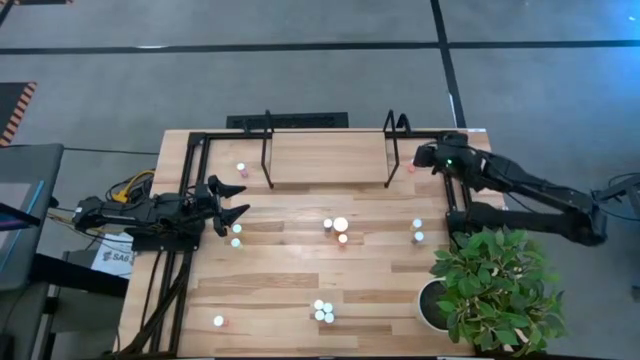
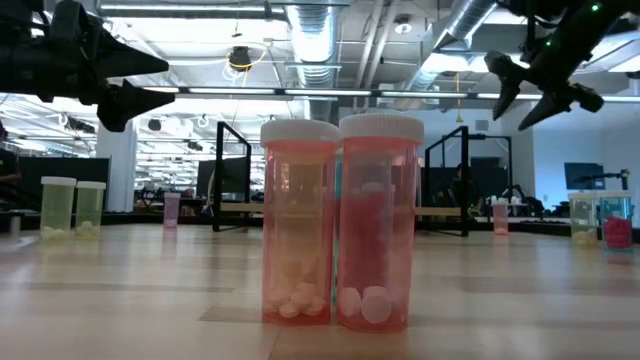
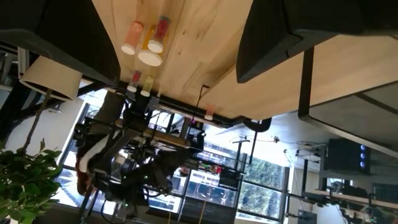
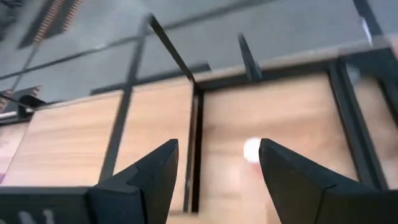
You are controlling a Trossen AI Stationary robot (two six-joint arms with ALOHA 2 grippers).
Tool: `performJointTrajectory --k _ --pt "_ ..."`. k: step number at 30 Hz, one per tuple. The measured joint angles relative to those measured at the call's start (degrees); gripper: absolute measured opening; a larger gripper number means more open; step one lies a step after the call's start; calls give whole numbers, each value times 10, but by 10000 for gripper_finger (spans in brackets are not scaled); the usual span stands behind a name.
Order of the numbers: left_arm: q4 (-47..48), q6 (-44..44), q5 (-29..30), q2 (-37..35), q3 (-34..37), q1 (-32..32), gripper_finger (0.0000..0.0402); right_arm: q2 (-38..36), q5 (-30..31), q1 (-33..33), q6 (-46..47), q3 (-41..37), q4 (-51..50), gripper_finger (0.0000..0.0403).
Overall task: Pick and place medicine bottles onto shelf by color
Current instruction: Put the pink pill bottle on the shelf
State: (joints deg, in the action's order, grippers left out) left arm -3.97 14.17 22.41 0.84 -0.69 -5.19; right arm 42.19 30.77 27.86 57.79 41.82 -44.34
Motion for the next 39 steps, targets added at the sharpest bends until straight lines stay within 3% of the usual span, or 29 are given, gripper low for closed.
performJointTrajectory --k 10,23,26,39 --pt "0 0 0 0 0 0 311 78 -123 9 308 52 -130 249" --pt "0 0 0 0 0 0 311 160 -279 103 604 53 -134 249" --pt "0 0 0 0 0 0 311 174 -309 116 642 53 -117 249" --pt "0 0 0 0 0 0 311 189 -306 155 716 53 -86 249"
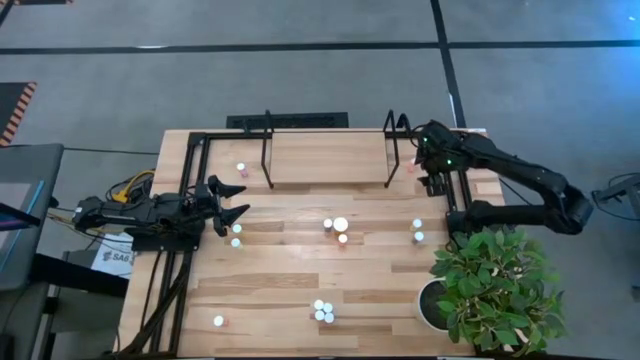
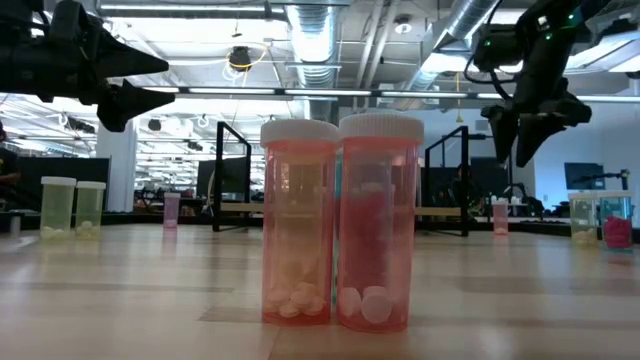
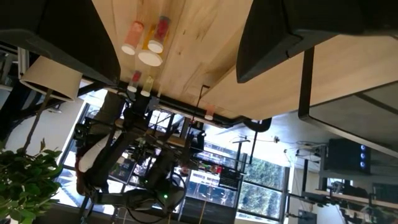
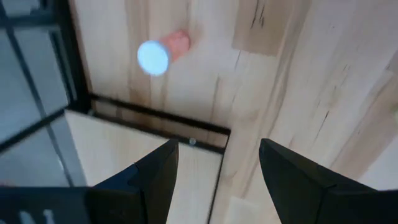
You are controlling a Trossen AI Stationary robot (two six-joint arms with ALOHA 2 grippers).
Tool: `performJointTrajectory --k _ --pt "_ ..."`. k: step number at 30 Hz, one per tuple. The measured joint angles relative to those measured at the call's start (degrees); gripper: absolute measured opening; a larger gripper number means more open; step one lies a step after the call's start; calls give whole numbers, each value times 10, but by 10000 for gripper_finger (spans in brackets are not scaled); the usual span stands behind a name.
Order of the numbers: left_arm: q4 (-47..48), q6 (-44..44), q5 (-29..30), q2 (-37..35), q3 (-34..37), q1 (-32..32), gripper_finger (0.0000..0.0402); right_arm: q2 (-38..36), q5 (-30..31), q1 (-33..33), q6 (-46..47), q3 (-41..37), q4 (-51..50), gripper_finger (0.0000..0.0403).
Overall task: Pick and place medicine bottles onto shelf by color
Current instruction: Put the pink pill bottle on the shelf
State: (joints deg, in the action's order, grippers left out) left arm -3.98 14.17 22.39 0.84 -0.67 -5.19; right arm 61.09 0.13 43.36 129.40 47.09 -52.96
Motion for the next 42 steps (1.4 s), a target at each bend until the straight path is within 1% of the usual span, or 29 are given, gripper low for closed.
performJointTrajectory --k 7,13,21,27,31,37,42 --pt "0 0 0 0 0 0 311 56 -3 33 -6 0 -4 258" --pt "0 0 0 0 0 0 311 98 -22 72 -56 0 27 288" --pt "0 0 0 0 0 0 311 122 -18 106 -97 0 61 336" --pt "0 0 0 0 0 0 311 160 -16 127 -134 0 80 358" --pt "0 0 0 0 0 0 311 186 -18 128 -143 0 91 364" --pt "0 0 0 0 0 0 311 205 -20 128 -144 0 99 365" --pt "0 0 0 0 0 0 311 208 -20 126 -144 0 107 352"
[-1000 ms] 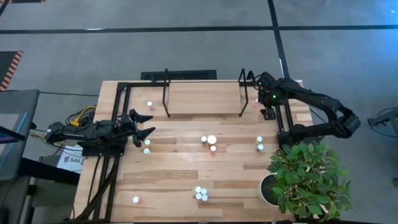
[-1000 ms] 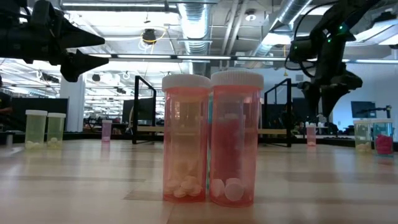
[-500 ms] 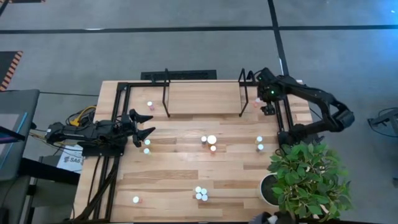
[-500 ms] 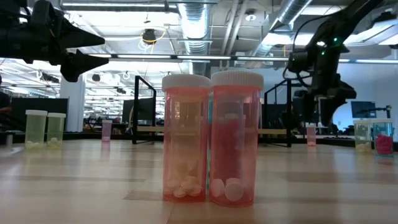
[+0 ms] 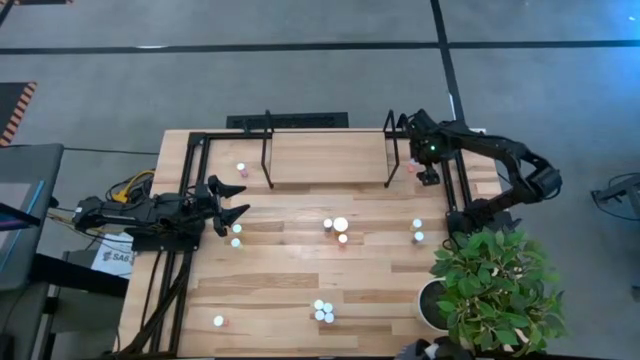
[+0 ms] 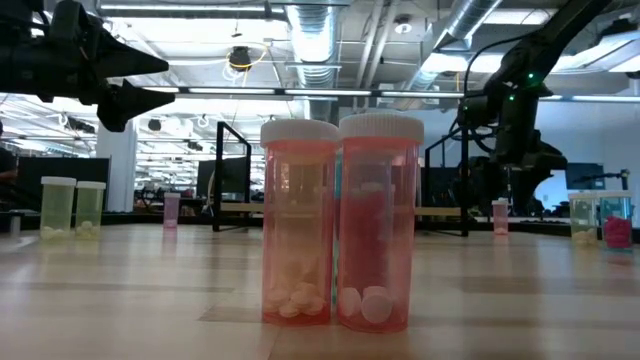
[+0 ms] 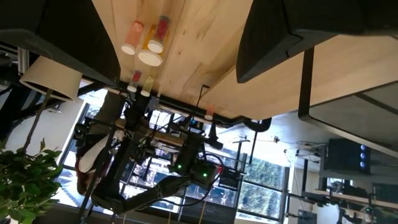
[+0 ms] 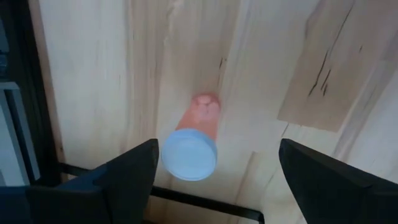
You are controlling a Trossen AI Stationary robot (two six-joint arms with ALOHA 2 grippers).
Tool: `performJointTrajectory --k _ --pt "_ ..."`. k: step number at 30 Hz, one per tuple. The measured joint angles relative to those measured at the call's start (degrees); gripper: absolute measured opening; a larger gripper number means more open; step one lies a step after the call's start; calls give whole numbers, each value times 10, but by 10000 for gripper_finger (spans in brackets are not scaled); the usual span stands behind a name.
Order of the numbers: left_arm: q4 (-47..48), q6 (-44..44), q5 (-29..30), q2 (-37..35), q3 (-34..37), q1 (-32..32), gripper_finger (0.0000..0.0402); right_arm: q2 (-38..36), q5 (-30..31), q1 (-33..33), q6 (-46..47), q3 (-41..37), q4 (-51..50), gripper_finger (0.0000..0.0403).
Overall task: Pick and place medicine bottles onto shelf by color
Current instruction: Put the pink pill bottle on the shelf
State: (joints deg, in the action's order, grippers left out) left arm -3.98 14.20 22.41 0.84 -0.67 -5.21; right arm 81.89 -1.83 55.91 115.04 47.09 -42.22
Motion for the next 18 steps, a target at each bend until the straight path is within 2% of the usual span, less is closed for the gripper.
performJointTrajectory --k 10,18 --pt "0 0 0 0 0 0 311 0 7 0 0 0 5 288" --pt "0 0 0 0 0 0 311 0 20 0 0 0 7 263"
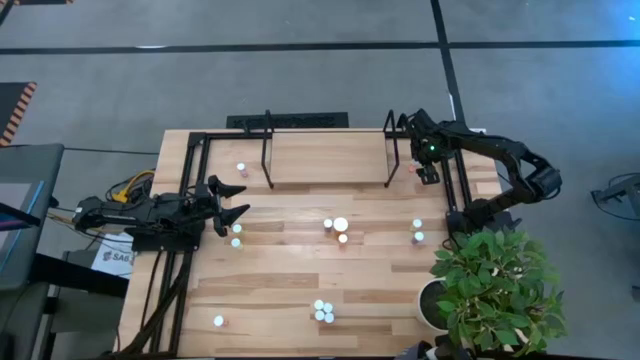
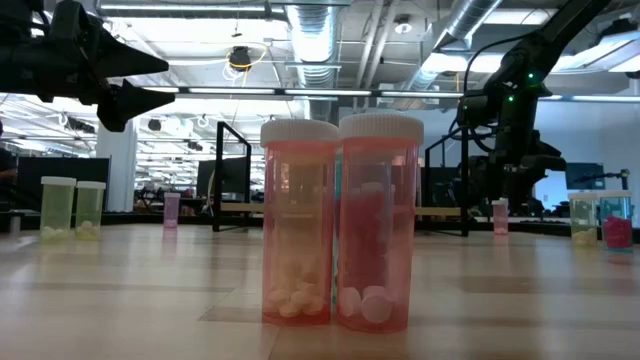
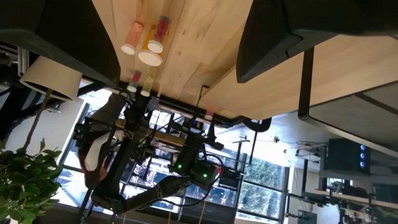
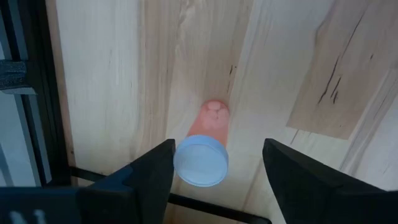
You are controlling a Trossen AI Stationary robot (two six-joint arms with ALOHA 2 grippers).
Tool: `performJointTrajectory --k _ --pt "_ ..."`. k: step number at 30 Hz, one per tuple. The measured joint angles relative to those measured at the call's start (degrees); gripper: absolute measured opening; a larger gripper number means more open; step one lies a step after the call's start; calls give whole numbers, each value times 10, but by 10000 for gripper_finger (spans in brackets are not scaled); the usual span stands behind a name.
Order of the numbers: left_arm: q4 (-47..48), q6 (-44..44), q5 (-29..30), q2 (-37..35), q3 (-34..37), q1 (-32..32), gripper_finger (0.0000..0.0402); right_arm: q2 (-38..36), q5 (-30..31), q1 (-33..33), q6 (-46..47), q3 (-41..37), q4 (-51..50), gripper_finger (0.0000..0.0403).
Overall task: Pick and place medicine bottles onto shelf by color
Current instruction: Put the pink pill bottle on the shelf
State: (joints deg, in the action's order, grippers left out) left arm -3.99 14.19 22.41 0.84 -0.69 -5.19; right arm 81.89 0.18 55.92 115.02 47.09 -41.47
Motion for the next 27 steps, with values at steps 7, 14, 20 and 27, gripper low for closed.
performJointTrajectory --k 7,14,20,27 --pt "0 0 0 0 0 0 311 0 1 0 0 0 0 221" --pt "0 0 0 0 0 0 311 0 2 0 0 0 0 151" --pt "0 0 0 0 0 0 311 -1 0 0 0 1 1 124" --pt "0 0 0 0 0 0 311 -1 -29 -3 -9 1 1 148"
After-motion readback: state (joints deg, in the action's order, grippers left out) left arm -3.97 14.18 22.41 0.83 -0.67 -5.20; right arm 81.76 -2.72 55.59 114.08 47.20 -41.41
